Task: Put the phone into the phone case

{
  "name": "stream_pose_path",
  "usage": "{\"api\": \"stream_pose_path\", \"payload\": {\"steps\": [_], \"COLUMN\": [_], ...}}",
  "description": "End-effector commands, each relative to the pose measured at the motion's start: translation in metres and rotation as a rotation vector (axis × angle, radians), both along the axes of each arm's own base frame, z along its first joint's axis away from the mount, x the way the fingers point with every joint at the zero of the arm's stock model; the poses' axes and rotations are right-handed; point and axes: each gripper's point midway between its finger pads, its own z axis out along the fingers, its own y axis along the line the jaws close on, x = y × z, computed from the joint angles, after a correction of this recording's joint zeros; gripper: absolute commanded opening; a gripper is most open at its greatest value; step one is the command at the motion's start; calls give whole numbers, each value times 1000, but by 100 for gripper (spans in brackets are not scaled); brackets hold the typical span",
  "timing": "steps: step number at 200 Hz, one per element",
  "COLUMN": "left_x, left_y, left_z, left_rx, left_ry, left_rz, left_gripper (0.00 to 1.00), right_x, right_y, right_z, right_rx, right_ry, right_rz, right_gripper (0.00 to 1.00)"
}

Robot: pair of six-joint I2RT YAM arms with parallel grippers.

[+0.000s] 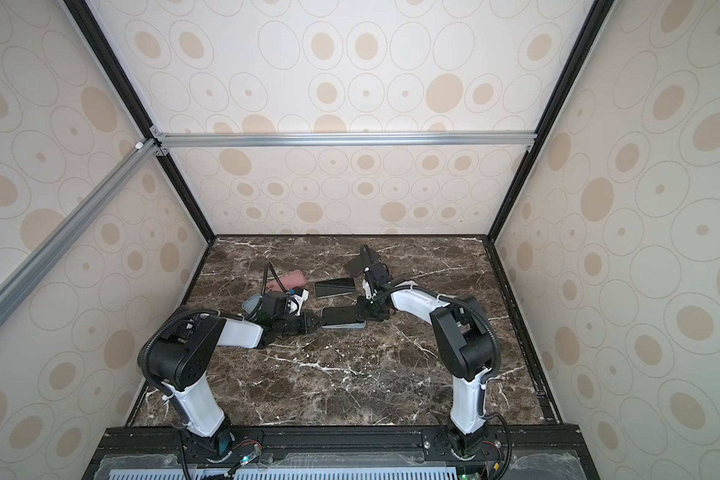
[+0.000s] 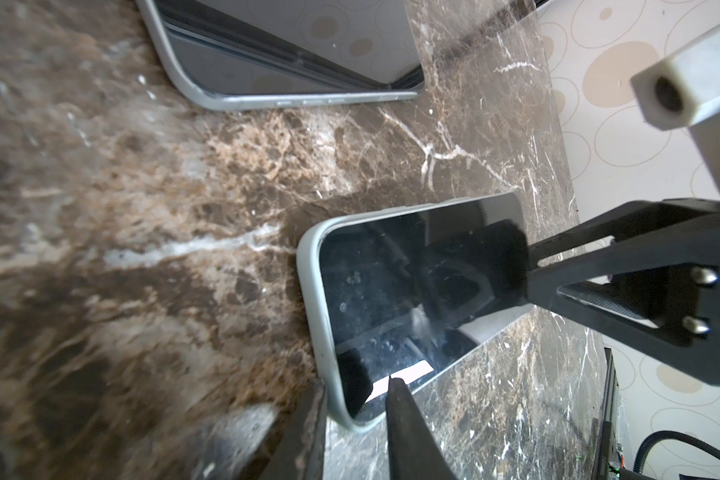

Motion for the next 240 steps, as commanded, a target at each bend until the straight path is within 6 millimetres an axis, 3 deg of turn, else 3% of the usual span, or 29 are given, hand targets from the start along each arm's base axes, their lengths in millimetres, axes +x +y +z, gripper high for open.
{"api": "stream_pose_path", "payload": {"steps": [1, 27, 67, 132, 178, 240], "left_x": [-15, -14, -6, 5, 11, 12], "left_y": [-2, -1, 6, 11, 5, 1], "left_z": [-12, -7, 2, -1, 0, -9], "left_rx": [13, 16, 83, 188, 172, 170], "left_ry": [60, 54, 29, 36, 20, 38], "left_rz": [-29, -30, -2, -22, -47, -72], "left_gripper": [27, 28, 39, 39, 38, 36], "right_x": [-1, 0, 0, -7, -5, -4], "right_y": [-2, -2, -12, -14, -6, -13], "right_z": [-2, 0, 5, -3, -14, -23], "right_rx": [-50, -56, -107, -119, -85, -133], "right_ry": [9, 1, -21, -5, 14, 29], "right_rz": [16, 20, 31, 80, 81, 72], "right_gripper": [42, 42, 40, 31, 26, 22]}}
